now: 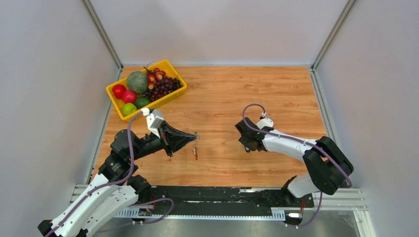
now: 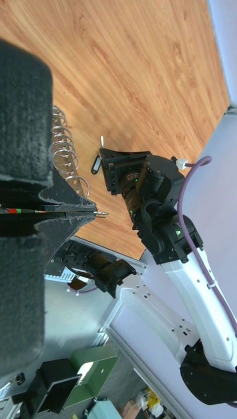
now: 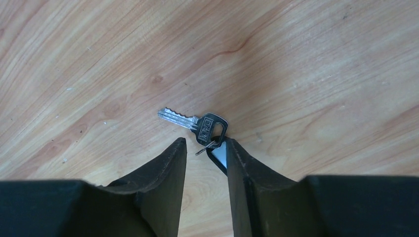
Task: Put the keys on the keyring
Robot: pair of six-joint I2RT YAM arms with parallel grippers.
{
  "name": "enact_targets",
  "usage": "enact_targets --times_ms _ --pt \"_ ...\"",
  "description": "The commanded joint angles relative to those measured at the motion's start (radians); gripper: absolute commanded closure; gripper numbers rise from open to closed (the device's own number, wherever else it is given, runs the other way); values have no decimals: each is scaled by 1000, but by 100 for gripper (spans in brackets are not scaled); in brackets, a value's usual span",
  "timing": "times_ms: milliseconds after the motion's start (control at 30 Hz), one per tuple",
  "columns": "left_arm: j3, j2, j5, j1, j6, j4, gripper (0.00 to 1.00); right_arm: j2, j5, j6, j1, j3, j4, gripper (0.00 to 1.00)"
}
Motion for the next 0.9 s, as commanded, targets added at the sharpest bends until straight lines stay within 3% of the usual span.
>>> enact_targets --times_ms 0,200,400,667,867 --pt "1 -10 -1 -1 5 13 100 12 -11 27 -12 40 35 63" --pt "1 -12 -5 -2 5 12 100 21 -23 20 -21 41 44 77" --pt "0 -15 -9 -1 8 8 100 31 -45 7 -27 37 50 99" --pt "-1 -11 -11 -1 9 11 100 -37 -50 -63 -25 34 53 100" --pt "4 1 -8 -1 4 13 100 -204 -100 -309 -6 47 72 100"
